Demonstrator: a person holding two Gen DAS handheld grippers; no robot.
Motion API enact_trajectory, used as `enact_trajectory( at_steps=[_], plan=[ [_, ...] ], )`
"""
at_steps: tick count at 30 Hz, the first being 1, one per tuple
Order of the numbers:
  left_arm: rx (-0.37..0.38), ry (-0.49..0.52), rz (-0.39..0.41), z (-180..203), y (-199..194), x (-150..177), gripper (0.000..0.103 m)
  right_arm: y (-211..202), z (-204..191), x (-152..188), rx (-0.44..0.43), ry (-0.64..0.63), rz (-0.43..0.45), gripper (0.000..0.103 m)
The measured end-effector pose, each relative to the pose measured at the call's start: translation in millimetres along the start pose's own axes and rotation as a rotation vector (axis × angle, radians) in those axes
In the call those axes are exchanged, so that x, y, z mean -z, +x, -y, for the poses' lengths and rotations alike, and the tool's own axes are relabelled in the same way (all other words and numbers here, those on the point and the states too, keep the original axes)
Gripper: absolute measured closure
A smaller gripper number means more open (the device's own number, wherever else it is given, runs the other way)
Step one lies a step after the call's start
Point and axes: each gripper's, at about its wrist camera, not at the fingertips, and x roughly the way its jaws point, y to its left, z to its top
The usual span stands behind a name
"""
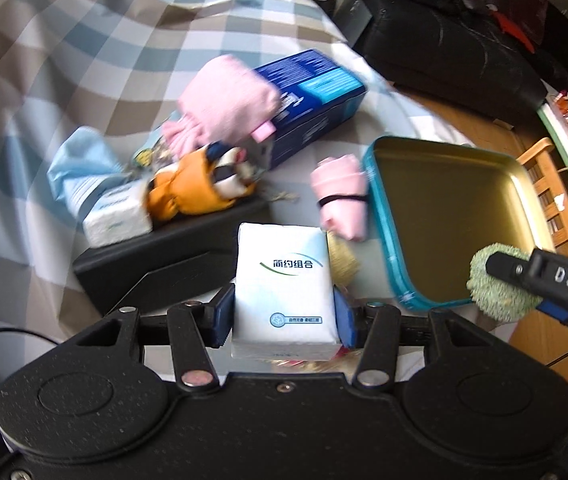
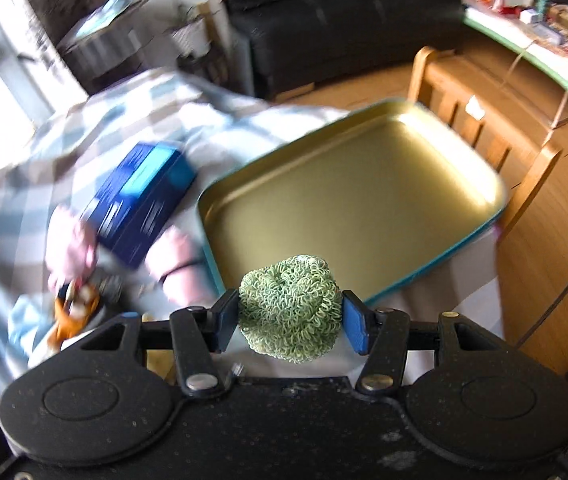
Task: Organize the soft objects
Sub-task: 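Lower the tissue pack into the gold tray and open left gripper while right releases the green ball there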
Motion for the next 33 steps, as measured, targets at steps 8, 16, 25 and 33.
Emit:
enact_trajectory(
  at_steps=[8, 16, 25, 33],
  plan=[
    [0.047, 0.053, 0.007, 47, 1, -21, 0.054, 0, 33, -44, 0.058, 0.152, 0.075, 0.049],
    [0.086, 0.118, 0.002, 95, 13, -41, 0.054, -18, 58, -59, 0.106, 0.193, 0.177, 0.049],
    [0.095, 0.176, -0.007, 138, 39, -58, 0.054, -22, 68, -55, 0.132, 0.215, 0.2, 0.049],
    [0.092, 0.151, -0.007, 143, 44, -62, 0.051, -13, 70, -57, 0.145, 0.221, 0.196, 0.048]
  ],
)
